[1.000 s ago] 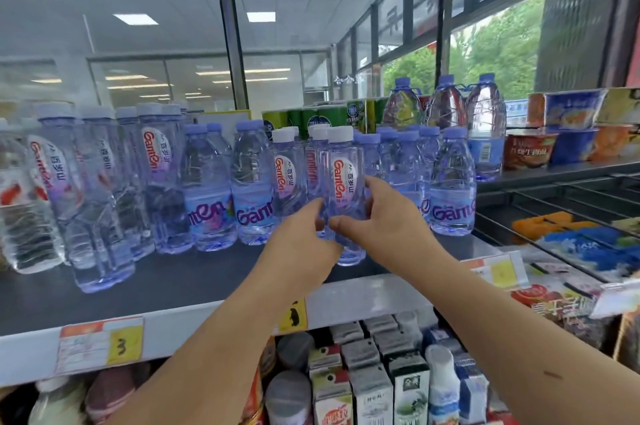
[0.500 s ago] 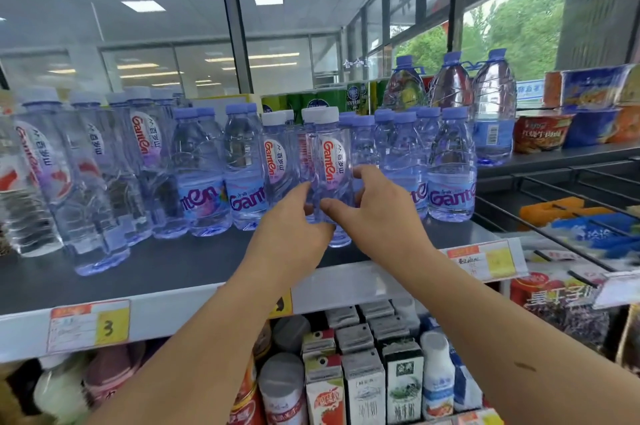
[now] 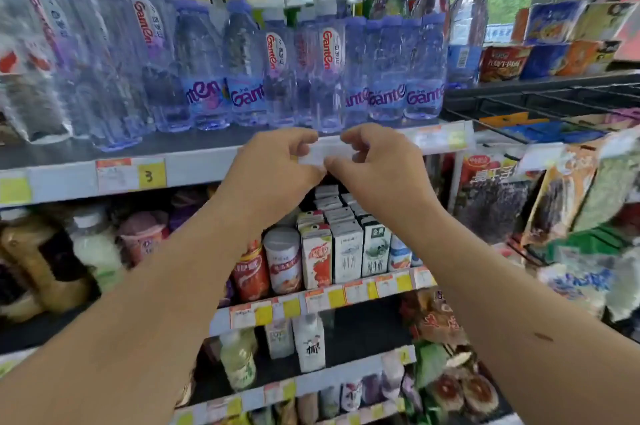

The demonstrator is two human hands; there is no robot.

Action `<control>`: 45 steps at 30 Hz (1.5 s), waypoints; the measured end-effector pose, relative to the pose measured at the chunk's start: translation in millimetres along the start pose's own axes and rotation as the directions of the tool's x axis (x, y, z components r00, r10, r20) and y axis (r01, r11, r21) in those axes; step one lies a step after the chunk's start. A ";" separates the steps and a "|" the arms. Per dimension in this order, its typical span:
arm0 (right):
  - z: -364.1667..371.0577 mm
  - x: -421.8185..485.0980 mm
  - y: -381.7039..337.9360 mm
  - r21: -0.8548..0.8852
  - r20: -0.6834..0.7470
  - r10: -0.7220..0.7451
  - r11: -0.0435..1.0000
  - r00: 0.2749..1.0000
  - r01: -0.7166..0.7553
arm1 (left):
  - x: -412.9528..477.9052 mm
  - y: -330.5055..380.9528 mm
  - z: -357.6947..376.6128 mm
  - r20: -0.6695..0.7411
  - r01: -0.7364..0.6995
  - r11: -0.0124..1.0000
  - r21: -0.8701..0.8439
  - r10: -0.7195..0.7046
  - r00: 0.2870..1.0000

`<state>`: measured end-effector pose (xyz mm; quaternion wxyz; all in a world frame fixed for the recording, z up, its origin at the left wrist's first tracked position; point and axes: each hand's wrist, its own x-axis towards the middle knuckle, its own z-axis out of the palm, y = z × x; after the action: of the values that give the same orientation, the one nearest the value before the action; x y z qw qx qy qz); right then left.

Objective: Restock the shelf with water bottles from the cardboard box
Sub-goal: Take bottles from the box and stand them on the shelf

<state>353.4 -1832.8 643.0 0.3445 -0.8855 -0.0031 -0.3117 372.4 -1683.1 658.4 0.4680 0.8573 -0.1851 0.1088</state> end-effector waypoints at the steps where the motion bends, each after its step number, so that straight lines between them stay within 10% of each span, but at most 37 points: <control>1: 3.4 -22.4 -0.7 -0.010 0.023 0.025 1.000 0.999 -0.025 | -17.5 -11.8 2.0 0.025 0.024 0.999 -0.020 -0.024 0.999; 8: 68.0 -188.3 32.5 -0.058 0.286 0.263 0.965 0.921 -0.258 | -149.9 -129.1 36.2 0.225 0.218 0.976 0.016 -0.216 0.950; 24: 296.7 -555.2 268.8 -0.486 0.670 0.641 0.759 0.374 -0.433 | -436.6 -448.5 226.3 0.461 0.722 0.653 0.227 -0.725 0.511; 38: 478.1 -705.0 447.2 -0.682 0.677 0.690 0.719 0.255 -0.137 | -552.2 -623.0 365.5 0.498 0.767 0.598 0.235 -0.751 0.433; 45: 486.7 -715.2 458.3 -0.680 0.665 0.653 0.730 0.363 -0.067 | -565.2 -641.2 376.1 0.546 0.767 0.607 0.205 -0.722 0.425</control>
<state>145.9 -1734.7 -308.7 0.0858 -0.9454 0.1147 0.2928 133.1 -1561.8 -236.1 0.4185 0.8203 0.0761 -0.3824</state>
